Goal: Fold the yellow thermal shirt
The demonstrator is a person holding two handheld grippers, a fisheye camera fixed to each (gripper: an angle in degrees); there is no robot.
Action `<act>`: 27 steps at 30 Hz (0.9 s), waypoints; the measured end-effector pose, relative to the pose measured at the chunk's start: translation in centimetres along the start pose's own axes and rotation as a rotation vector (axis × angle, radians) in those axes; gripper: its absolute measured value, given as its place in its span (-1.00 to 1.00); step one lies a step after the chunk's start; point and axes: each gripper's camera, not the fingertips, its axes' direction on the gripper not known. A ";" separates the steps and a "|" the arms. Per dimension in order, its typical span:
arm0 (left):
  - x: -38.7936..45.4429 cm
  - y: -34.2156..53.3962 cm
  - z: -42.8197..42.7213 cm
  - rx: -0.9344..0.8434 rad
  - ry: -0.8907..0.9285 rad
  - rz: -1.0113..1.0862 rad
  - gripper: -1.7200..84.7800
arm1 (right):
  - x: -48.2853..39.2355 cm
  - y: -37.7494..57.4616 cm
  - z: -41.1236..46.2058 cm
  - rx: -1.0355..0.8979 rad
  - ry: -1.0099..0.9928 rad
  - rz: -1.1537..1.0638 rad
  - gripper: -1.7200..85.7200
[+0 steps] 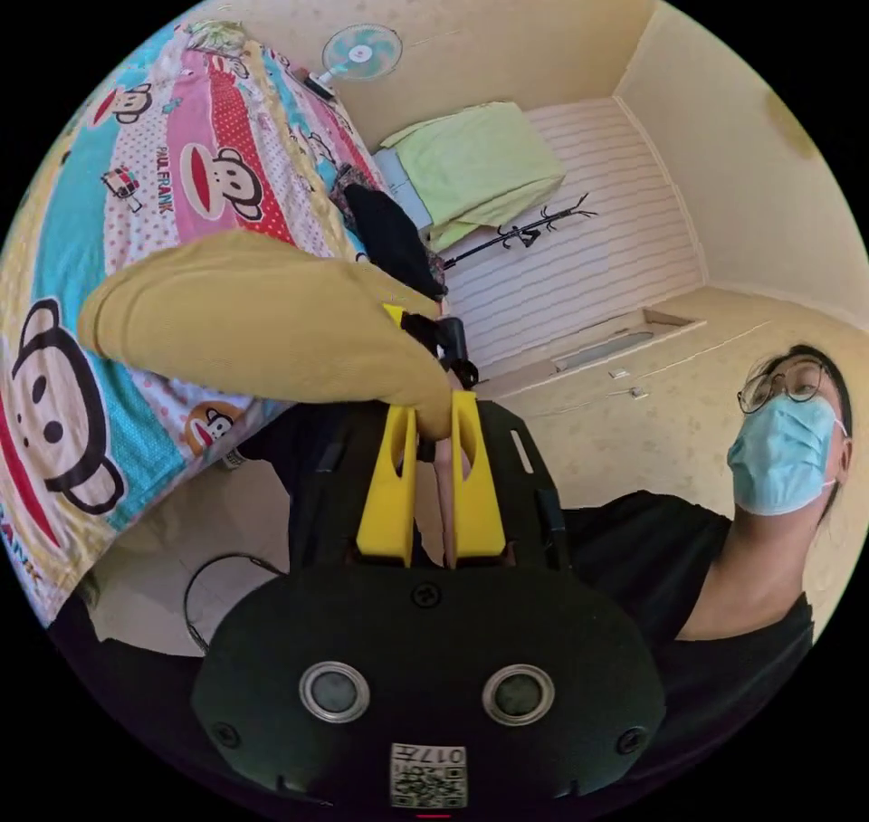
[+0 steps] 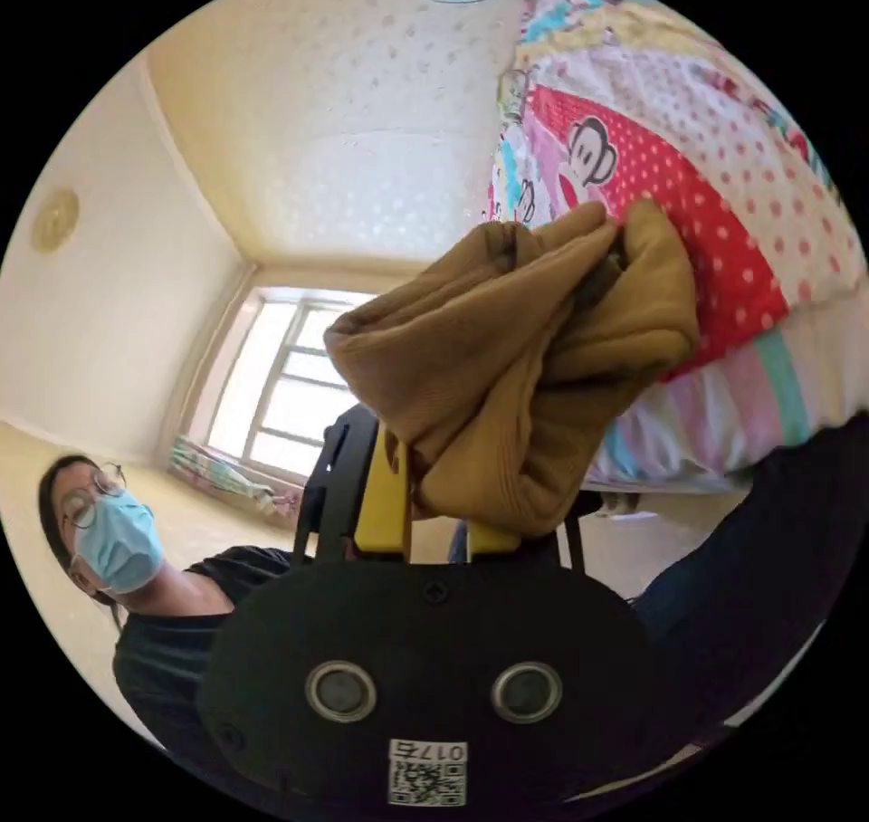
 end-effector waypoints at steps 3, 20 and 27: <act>1.9 -0.9 -1.4 0.095 0.048 0.089 -0.81 | -6.1 -4.2 1.3 -0.042 0.178 -0.238 -0.86; -7.0 -1.4 -6.7 0.103 -0.008 -0.208 -0.98 | 2.6 -14.8 -12.6 0.414 0.841 0.272 -0.84; -7.0 -2.1 -13.3 0.093 -0.424 -0.382 -0.98 | 9.7 -9.5 -4.0 0.141 0.787 0.386 -0.94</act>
